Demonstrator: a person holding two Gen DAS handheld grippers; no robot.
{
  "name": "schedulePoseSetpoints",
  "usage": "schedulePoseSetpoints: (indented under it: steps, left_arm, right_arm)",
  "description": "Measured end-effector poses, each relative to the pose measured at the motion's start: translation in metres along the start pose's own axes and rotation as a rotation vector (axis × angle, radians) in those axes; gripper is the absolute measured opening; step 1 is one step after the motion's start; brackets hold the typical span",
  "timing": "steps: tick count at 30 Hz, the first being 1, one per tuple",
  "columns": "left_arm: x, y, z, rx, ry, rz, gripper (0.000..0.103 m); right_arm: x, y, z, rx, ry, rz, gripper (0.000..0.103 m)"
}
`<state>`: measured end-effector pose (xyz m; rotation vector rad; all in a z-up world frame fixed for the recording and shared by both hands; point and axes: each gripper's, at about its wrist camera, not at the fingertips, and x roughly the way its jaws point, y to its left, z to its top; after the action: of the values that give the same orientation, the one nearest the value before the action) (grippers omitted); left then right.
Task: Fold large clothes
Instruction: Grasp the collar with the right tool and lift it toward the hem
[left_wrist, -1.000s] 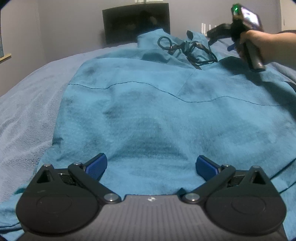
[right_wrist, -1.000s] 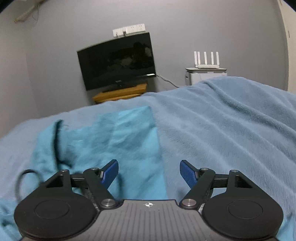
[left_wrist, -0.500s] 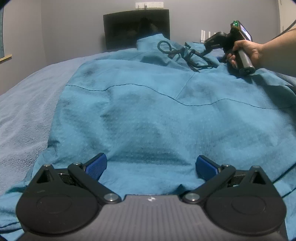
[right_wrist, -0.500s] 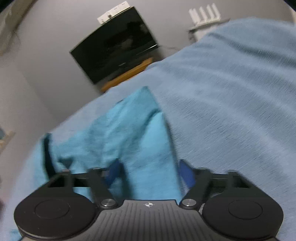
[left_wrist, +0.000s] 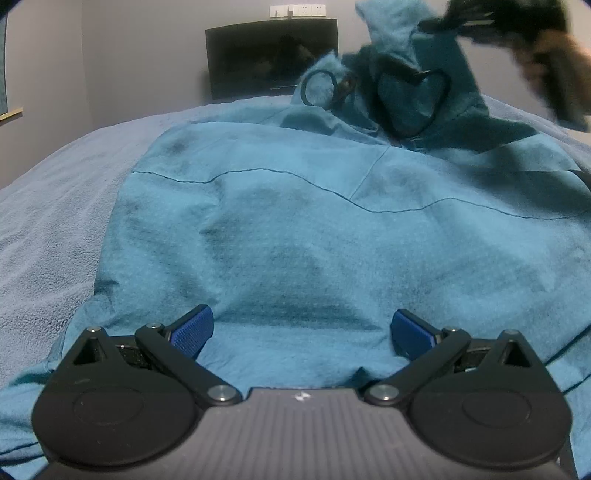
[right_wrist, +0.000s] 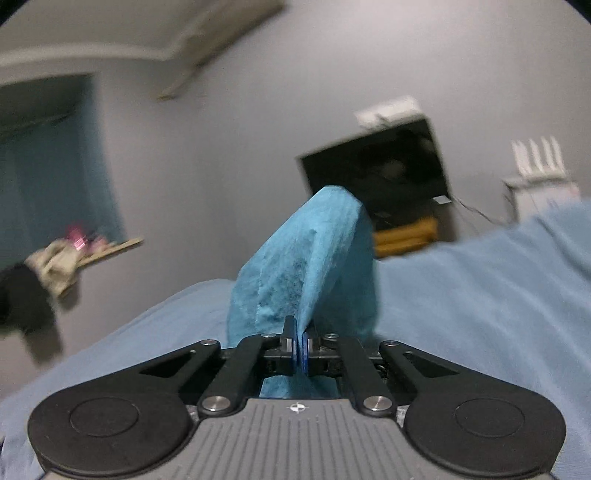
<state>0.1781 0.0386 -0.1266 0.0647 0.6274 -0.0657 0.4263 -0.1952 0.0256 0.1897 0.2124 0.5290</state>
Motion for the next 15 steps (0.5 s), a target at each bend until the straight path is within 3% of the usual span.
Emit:
schedulePoseSetpoints:
  steps: [5,10,13,15]
  left_arm:
    - [0.0,0.001,0.002,-0.001,0.005,-0.003,0.103]
    - [-0.002,0.003,0.005,-0.004,0.013,-0.017,0.103]
    - [-0.005,0.007,0.009,-0.008,0.03,-0.037,0.103]
    - [-0.012,0.013,0.015,-0.04,0.038,-0.056,0.103]
  right_arm:
    - [-0.075,0.057,-0.02,-0.198,0.029,0.063,0.003]
    - [-0.142,0.1,-0.068,-0.281,0.127,0.073,0.002]
    - [-0.171,0.117,-0.105,-0.302,0.188,0.009,0.002]
    - [-0.187,0.118,-0.133,-0.277,0.204,-0.08,0.003]
